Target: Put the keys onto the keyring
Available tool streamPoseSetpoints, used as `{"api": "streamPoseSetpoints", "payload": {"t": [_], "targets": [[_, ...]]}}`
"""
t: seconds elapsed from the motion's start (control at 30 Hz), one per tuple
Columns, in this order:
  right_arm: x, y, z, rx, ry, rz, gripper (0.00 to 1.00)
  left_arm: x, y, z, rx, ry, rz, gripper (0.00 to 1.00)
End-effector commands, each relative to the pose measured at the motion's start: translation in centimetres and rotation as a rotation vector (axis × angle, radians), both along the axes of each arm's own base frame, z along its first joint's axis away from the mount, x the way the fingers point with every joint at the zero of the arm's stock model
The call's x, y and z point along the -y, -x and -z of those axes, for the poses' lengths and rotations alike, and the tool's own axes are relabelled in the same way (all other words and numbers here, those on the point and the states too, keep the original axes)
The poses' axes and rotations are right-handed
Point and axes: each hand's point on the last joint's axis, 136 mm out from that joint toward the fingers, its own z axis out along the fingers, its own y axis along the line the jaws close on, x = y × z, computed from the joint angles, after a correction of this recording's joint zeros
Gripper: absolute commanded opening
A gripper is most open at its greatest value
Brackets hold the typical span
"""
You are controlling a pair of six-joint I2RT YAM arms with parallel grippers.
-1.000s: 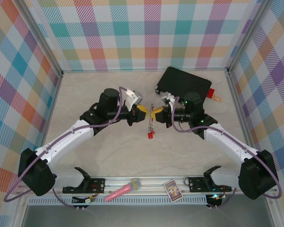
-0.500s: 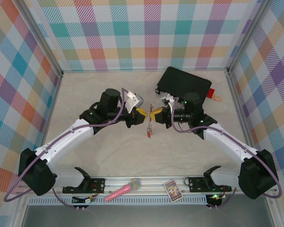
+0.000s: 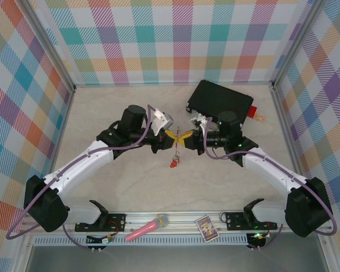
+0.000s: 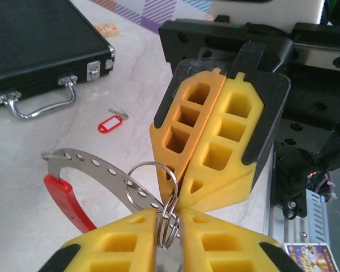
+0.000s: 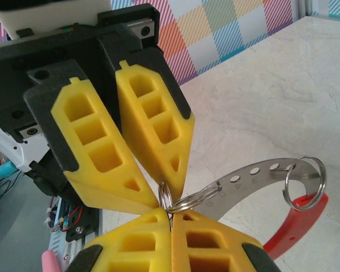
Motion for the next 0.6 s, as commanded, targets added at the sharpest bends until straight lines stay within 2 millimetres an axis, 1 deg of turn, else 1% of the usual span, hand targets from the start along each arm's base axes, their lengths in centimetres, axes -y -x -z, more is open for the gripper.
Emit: {"api": "streamPoseSetpoints", "payload": {"t": [0.0,0.13,0.17,0.23,0.27,0.3,0.4,0.47,0.5,0.57], "targets": [[-0.4,0.5,-1.9,0.059,-0.032,-0.046,0.0,0.2,0.3,-0.8,0.003,0.008,0.036,0.08],[-0.5,0.7,-2.0,0.059,-0.035,-0.053,0.0,0.3,0.1,-1.2,0.014,0.021,0.031,0.05],[-0.4,0.7,-1.9,0.057,-0.035,-0.055,0.0,0.3,0.1,-1.3,0.018,0.025,0.029,0.01],[-0.5,0.6,-1.9,0.057,-0.034,-0.05,0.0,0.3,0.1,-1.3,0.014,0.028,0.025,0.0],[-0.4,0.5,-1.9,0.056,-0.032,-0.044,0.0,0.5,-0.3,-1.8,0.037,0.049,0.018,0.0],[-0.4,0.4,-1.9,0.056,-0.03,-0.033,0.0,0.6,-0.3,-1.9,0.039,0.058,0.017,0.0],[-0.2,0.0,-2.0,0.05,-0.028,0.002,0.09,0.8,-1.0,-2.3,0.046,0.09,-0.015,0.0],[-0.1,-0.4,-2.1,0.045,-0.029,0.033,0.2,0.9,-1.5,-2.6,0.06,0.114,-0.039,0.0],[0.1,-0.5,-2.2,0.047,-0.032,0.049,0.23,0.9,-1.8,-2.7,0.065,0.126,-0.052,0.0],[0.2,-0.9,-2.4,0.051,-0.043,0.081,0.34,1.0,-2.1,-3.1,0.072,0.147,-0.07,0.0]]}}
